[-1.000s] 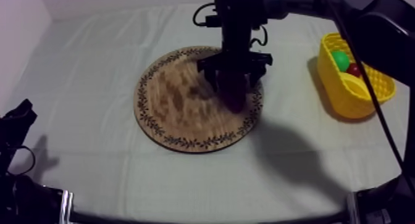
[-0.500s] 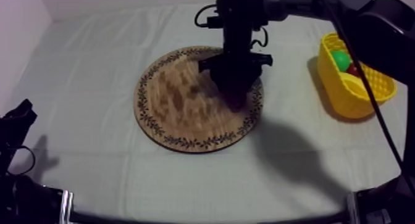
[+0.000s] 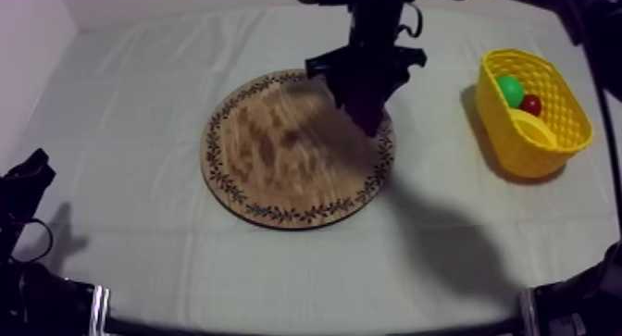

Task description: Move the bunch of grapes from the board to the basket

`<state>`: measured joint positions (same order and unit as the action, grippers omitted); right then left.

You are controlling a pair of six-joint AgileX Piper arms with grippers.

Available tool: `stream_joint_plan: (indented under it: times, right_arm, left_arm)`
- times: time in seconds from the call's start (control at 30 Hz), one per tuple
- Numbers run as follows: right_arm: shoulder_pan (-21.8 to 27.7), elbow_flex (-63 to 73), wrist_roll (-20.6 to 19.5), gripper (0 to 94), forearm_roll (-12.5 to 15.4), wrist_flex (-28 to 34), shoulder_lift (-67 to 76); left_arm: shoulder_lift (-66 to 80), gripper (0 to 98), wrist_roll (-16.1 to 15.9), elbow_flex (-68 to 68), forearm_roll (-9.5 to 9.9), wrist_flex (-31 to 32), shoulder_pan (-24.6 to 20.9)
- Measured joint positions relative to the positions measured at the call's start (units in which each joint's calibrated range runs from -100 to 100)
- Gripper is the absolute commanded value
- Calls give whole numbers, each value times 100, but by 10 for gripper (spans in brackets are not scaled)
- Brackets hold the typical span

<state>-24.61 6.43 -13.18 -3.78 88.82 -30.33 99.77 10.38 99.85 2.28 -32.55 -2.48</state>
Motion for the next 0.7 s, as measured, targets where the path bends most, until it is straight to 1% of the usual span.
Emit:
stream_joint_plan:
  times: [0.4,0.6,0.7]
  right_arm:
    - [404,-52,421,418,-193,537,1460]
    - [758,-500,615,421,-299,550,2090]
    - [1017,-878,738,423,-358,469,2387]
  left_arm:
    - [0,0,0,0,0,0,0]
    - [0,0,0,0,0,0,0]
    - [0,0,0,0,0,0,0]
